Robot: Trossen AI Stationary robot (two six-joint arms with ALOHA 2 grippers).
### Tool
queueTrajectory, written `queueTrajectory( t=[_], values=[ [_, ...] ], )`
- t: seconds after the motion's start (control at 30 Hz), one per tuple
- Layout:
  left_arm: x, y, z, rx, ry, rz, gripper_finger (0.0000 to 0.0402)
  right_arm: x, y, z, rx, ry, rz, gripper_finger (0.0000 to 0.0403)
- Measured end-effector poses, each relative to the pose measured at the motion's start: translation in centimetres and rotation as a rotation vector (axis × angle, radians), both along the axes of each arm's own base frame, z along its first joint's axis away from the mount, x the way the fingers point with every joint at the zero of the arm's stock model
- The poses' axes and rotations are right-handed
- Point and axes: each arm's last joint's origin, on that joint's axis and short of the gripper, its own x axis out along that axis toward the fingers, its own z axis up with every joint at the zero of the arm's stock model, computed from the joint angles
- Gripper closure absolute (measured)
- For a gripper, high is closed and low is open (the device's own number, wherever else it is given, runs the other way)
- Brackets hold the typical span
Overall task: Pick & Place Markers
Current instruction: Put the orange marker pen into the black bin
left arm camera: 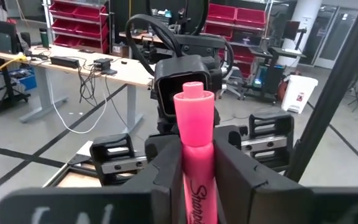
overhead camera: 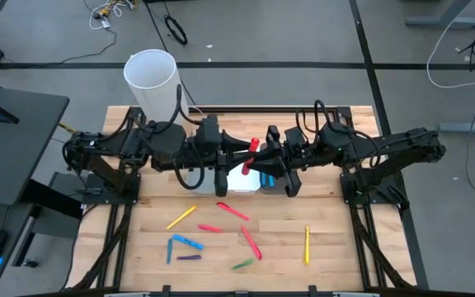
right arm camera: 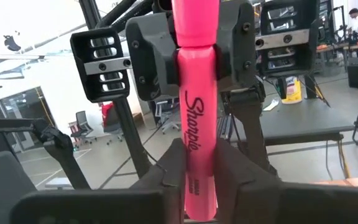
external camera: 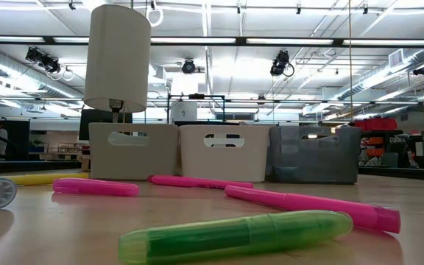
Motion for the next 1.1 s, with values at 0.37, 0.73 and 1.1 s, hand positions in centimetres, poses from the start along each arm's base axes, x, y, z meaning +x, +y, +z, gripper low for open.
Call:
queueTrajectory(
  t=[0.37,0.73,1.1],
  values=[
    [-0.3,0.9,-0.1,0.007,0.04,-0.039,0.0243,-0.2,-0.4,0.0,0.059,0.03,0.002,0.0361],
    [-3.6,1.0,0.1,0.021,0.156,0.042,0.0224,-1.8,-0.5,0.2,0.05,0.098,-0.123,0.0361],
    [-4.9,-0.5,-0.8,0.043,0.253,0.112,0.0223,-4.0,1.0,2.2,-0.049,0.29,-0.402,0.0361]
  ],
)
